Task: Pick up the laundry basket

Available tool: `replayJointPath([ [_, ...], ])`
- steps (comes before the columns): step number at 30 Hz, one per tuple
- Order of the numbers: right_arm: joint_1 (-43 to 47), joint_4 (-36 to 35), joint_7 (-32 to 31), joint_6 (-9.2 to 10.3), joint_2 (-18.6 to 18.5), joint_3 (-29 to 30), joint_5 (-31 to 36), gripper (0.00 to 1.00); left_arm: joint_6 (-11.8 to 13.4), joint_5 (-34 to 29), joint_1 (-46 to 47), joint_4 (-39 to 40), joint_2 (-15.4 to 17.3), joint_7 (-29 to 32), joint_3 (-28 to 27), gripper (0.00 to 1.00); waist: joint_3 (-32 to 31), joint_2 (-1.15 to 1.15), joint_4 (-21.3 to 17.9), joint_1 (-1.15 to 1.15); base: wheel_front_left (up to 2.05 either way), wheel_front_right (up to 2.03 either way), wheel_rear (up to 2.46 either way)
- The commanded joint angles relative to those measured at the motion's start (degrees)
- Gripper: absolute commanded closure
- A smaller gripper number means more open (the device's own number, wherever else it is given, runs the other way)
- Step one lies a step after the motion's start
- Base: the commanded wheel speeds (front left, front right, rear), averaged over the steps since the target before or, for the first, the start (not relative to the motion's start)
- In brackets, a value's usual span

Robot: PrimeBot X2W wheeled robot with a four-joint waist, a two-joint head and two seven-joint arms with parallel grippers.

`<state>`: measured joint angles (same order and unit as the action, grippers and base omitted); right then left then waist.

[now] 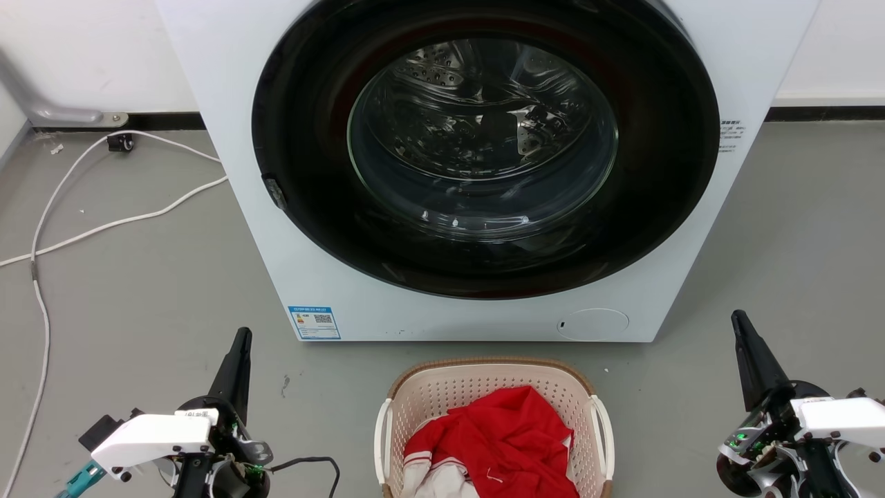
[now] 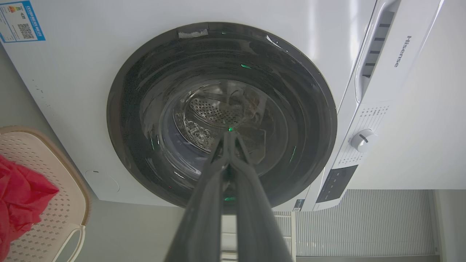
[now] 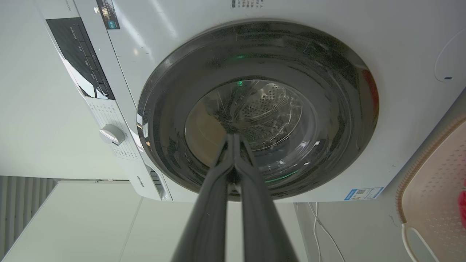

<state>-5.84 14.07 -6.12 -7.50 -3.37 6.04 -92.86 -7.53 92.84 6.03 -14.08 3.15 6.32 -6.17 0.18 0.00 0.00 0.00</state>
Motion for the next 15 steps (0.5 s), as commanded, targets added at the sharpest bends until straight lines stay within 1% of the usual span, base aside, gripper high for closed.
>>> replayJointPath([
  [1,-0.70,0.06,-0.17,0.02,0.21,0.06,0.15,1.00,-0.14,-0.33,0.36,-0.01,-0.09,0.09,-0.25,1.00,0.00,0.00,0.00,0.00,0.00,0.00,0.00],
  [15,-0.71,0.07,-0.28,0.02,0.28,0.16,0.23,1.00,-0.14,-0.31,0.37,-0.02,-0.13,0.15,-0.33,1.00,0.00,0.00,0.00,0.00,0.00,0.00,0.00],
])
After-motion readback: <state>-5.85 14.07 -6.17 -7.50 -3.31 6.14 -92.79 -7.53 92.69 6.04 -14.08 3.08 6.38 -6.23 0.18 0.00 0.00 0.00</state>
